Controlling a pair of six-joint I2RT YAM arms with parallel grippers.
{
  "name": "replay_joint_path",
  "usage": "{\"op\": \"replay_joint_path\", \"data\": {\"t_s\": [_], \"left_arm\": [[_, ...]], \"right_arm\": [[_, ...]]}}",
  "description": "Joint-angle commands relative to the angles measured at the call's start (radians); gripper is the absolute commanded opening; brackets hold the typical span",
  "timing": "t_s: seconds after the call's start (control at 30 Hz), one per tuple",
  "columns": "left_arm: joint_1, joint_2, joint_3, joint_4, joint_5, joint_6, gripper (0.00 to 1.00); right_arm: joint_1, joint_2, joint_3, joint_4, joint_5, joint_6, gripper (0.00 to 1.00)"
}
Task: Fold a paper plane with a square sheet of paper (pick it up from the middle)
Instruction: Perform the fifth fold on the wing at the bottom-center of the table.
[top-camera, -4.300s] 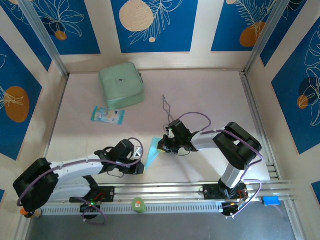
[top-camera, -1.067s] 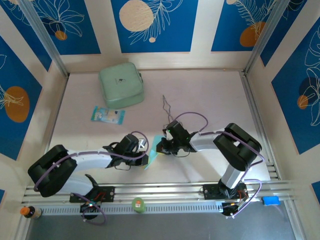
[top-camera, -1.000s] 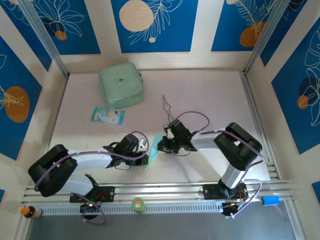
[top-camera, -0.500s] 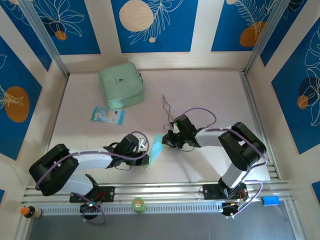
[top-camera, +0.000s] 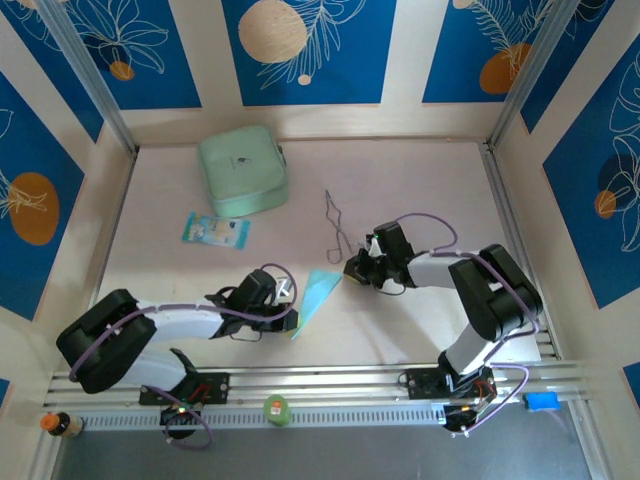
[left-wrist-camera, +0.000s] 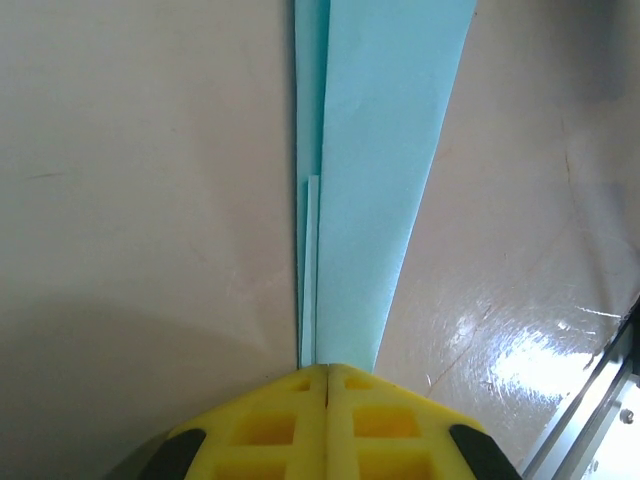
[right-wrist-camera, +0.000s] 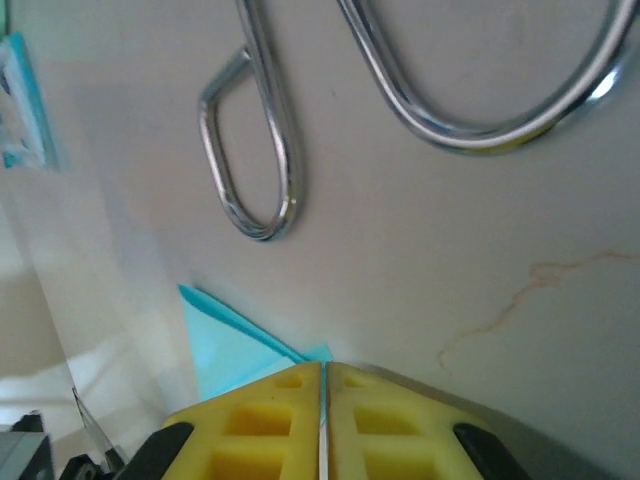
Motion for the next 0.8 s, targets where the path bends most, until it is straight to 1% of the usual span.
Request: {"op": "replay_joint_path", "data": {"t_s": [0.0,0.1,0.23,0.33,0.47,0.63,0.7,0.77], "left_arm": [[-0.004,-0.011,-0.035,-0.094,-0.024,-0.026,0.00],[-0.015,-0.031,-0.037,-0.076,-0.044,-0.067,0.00],[-0.062,-0.052,-0.036,-0.012,-0.053,-0.131,0.00],[-0.103,-0.068,-0.014,-0.026,-0.082,-0.147,0.01],[-0.128,-0.116,0.027,-0.094,-0.098,-0.121,0.15],[-0.110,-0.226,0.060,-0.243,-0.178,-0.050,0.28],[-0.083,-0.232,0.073,-0.276,-0.158,-0.012,0.31],[-0.041,-0.215,0.083,-0.277,-0.108,0.021,0.34]], "right_arm": [[0.012,-0.095,0.017,-0.056,0.002,-0.021,0.11],[0.049,-0.146,-0.013,-0.066,0.019,-0.001,0.14],[0.117,-0.170,-0.048,-0.071,0.024,0.036,0.17],[0.184,-0.197,-0.076,-0.088,0.069,0.071,0.24],[0.242,-0.226,-0.109,-0.100,0.110,0.111,0.25],[0.272,-0.272,-0.128,-0.136,0.144,0.143,0.28],[0.279,-0.278,-0.126,-0.154,0.145,0.143,0.29],[0.282,-0.279,-0.117,-0.173,0.142,0.138,0.29]]}}
